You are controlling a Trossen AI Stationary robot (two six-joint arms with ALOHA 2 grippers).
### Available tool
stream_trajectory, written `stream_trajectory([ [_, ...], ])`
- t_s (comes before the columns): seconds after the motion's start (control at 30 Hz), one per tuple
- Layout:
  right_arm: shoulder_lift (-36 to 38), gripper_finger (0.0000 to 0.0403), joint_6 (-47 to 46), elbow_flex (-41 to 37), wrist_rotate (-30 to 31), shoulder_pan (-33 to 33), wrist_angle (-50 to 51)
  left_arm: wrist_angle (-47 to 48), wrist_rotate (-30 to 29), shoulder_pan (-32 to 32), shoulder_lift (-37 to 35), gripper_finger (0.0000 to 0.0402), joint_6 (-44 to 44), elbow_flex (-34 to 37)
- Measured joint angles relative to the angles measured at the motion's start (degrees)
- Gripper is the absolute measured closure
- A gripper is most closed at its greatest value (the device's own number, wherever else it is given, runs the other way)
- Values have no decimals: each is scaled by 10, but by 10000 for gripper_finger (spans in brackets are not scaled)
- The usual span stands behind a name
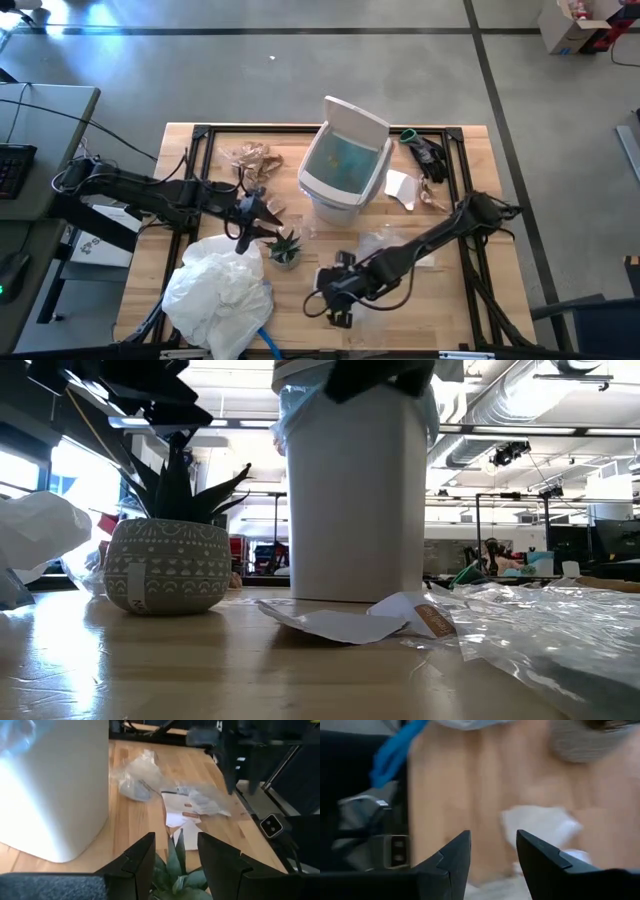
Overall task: Place trash/remove bag and relplace
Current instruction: Put the white paper into the trash bin
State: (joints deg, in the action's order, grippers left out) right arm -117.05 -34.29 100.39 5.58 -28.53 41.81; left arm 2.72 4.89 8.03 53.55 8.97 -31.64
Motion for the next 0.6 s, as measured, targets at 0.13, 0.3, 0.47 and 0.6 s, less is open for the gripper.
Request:
stream_trajectory([
  [0.13,-33,256,-7,0,-64,8,-45,-1,0,0,2,268,5,0],
  [0.3,-72,256,-7,0,-46,9,-69,0,0,0,2,268,9,0],
  [0.47,-109,256,-3,0,23,6,-64,1,6,2,2,268,16,0],
  [0.6,-129,256,-7,0,54,-1,-64,10,6,10,2,268,26,0],
])
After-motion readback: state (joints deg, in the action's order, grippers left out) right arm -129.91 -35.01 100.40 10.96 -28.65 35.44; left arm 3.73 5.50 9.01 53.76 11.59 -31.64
